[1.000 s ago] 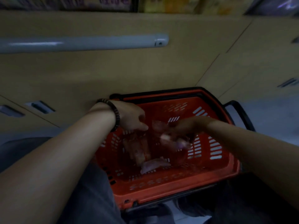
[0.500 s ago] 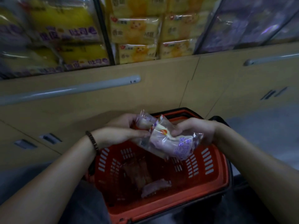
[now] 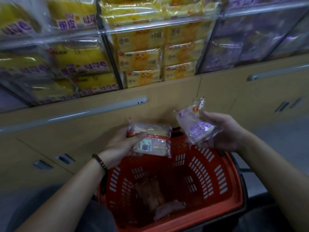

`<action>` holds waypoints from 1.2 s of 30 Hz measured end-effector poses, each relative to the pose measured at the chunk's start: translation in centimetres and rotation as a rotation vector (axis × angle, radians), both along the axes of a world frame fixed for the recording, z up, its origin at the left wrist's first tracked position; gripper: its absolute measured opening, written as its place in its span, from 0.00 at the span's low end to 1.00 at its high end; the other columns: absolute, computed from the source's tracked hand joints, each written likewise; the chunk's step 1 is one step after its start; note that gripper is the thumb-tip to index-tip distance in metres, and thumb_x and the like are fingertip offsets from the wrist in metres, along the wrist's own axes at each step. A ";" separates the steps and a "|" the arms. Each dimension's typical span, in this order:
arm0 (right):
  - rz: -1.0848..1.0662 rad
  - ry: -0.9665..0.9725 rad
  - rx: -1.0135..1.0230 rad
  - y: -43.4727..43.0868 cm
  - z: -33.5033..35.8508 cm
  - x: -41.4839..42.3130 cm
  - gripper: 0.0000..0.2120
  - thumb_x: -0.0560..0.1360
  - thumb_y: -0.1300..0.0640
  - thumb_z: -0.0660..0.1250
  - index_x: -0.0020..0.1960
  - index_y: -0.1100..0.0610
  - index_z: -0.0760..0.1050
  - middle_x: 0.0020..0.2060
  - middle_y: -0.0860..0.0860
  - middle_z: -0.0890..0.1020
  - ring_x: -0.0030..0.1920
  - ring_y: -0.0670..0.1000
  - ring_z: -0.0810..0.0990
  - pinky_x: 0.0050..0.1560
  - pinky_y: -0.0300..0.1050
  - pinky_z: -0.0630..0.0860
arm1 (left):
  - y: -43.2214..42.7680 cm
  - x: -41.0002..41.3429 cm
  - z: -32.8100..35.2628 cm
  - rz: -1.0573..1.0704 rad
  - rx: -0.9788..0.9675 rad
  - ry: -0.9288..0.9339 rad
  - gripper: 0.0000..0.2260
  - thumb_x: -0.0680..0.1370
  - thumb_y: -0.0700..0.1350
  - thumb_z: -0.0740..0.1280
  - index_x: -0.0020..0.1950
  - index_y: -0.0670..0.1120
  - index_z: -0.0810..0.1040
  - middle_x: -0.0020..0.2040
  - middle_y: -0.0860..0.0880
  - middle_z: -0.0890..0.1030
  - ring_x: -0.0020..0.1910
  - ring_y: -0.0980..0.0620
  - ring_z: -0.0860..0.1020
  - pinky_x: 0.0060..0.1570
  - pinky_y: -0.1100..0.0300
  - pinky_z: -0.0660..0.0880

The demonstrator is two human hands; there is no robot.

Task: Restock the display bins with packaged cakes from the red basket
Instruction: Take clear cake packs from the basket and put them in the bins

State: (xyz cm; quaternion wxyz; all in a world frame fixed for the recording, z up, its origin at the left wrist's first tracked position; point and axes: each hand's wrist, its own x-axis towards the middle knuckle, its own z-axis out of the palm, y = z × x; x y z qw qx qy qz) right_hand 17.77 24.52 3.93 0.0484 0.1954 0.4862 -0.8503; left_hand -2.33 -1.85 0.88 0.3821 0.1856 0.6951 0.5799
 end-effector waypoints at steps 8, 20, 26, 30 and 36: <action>0.067 -0.005 0.031 -0.4 -0.6 -0.2 0.30 0.57 0.58 0.86 0.56 0.65 0.84 0.52 0.63 0.85 0.47 0.58 0.87 0.52 0.52 0.86 | -0.2 0.3 -1.0 -0.037 0.049 0.252 0.11 0.75 0.35 0.77 0.50 0.51 0.89 0.48 0.61 0.87 0.51 0.50 0.81 0.52 0.53 0.77; -0.071 0.026 0.046 -0.5 -0.1 -0.6 0.21 0.72 0.68 0.68 0.64 0.61 0.78 0.47 0.60 0.85 0.41 0.56 0.87 0.40 0.50 0.86 | -1.0 0.2 0.0 -0.268 0.201 0.073 0.23 0.64 0.44 0.81 0.58 0.45 0.86 0.47 0.47 0.85 0.46 0.51 0.81 0.48 0.60 0.78; -0.215 -0.017 0.114 -0.8 -0.2 -0.6 0.19 0.75 0.62 0.73 0.65 0.64 0.78 0.47 0.59 0.85 0.42 0.55 0.86 0.39 0.49 0.85 | -0.8 0.7 0.0 -0.192 0.215 0.073 0.16 0.70 0.50 0.80 0.53 0.41 0.88 0.65 0.44 0.83 0.60 0.44 0.83 0.52 0.52 0.81; -0.194 -0.020 0.168 -0.6 -0.6 -0.4 0.23 0.74 0.63 0.76 0.67 0.66 0.78 0.55 0.65 0.81 0.48 0.61 0.82 0.46 0.51 0.83 | -0.8 0.6 -0.2 -0.177 0.196 0.153 0.31 0.69 0.31 0.80 0.69 0.50 0.80 0.62 0.45 0.84 0.49 0.52 0.85 0.45 0.58 0.82; -0.118 0.041 0.339 -1.1 -0.5 -0.3 0.21 0.73 0.61 0.77 0.66 0.62 0.80 0.58 0.67 0.84 0.50 0.62 0.83 0.52 0.52 0.79 | -0.1 0.8 0.0 0.013 0.150 0.041 0.21 0.74 0.29 0.75 0.62 0.47 0.82 0.54 0.40 0.86 0.45 0.52 0.83 0.39 0.57 0.80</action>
